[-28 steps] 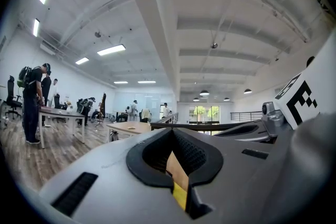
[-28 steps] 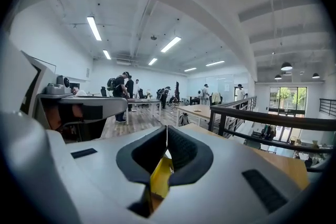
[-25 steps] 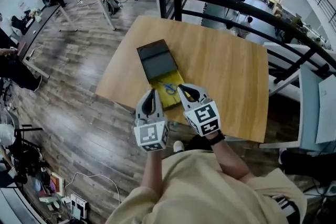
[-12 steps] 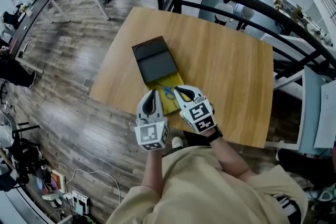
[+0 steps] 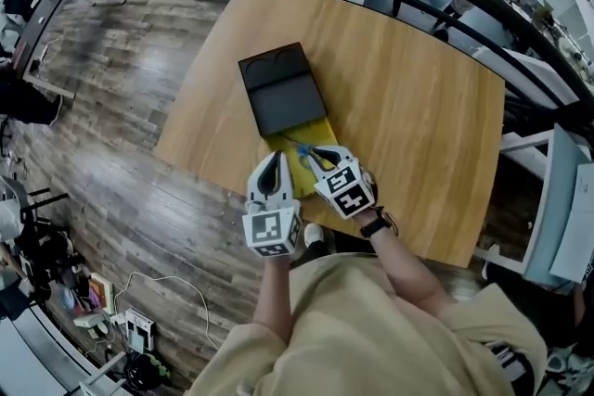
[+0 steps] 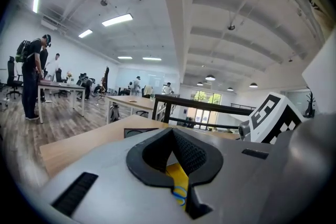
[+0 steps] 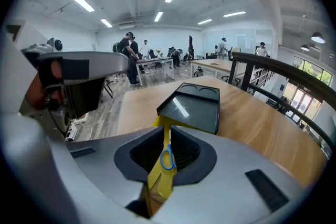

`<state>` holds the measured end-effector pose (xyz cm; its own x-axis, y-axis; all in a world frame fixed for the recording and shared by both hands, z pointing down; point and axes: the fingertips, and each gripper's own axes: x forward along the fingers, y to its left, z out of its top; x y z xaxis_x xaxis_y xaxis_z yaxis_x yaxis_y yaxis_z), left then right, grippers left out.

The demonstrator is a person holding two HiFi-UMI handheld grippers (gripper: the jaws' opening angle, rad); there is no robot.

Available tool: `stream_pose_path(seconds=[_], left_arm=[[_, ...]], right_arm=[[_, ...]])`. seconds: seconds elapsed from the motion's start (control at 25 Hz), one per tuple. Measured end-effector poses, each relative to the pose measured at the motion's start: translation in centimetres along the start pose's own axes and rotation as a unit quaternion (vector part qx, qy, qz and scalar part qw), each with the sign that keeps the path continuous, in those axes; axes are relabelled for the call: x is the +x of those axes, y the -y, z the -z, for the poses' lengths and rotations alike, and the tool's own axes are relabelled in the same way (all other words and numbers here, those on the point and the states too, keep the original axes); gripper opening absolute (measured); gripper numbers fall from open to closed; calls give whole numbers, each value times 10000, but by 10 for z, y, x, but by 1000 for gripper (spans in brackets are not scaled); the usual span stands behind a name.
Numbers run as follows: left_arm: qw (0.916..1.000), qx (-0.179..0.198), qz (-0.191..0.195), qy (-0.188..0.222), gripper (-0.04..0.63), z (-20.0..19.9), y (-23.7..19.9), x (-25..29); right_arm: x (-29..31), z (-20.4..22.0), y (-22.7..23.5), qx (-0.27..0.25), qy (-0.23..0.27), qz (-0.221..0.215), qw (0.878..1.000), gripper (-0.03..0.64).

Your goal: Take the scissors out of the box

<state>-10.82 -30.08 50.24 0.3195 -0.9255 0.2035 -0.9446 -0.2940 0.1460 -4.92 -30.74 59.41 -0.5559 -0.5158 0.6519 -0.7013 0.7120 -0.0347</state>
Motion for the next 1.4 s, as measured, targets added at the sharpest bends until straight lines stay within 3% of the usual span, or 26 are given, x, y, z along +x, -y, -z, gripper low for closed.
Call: stream_pose_path(seconds=[0.2,0.32,0.72,1.2,1.4], left_arm=[[9999,-90,-56,-125,11,20,-13,11],[9997,-125,-87,-215,11,31,-18,17],[9989,-315,22,-338,11,51,-27,29],[9982,-405,-244,-357,11,50,-44,29],[9981,-400,-365,-301,11,48,-52,22]], right_arm=[[38,30,6,-72,-518,-190,9985,22],[57,45,7,-67,-860,-331,9957,123],[111,90,11,-263,-1888,-482,9805,150],[133,98,18,-628,-2383,-301,9687,152],[134,99,14,-452,-2283,-384,9718,112]])
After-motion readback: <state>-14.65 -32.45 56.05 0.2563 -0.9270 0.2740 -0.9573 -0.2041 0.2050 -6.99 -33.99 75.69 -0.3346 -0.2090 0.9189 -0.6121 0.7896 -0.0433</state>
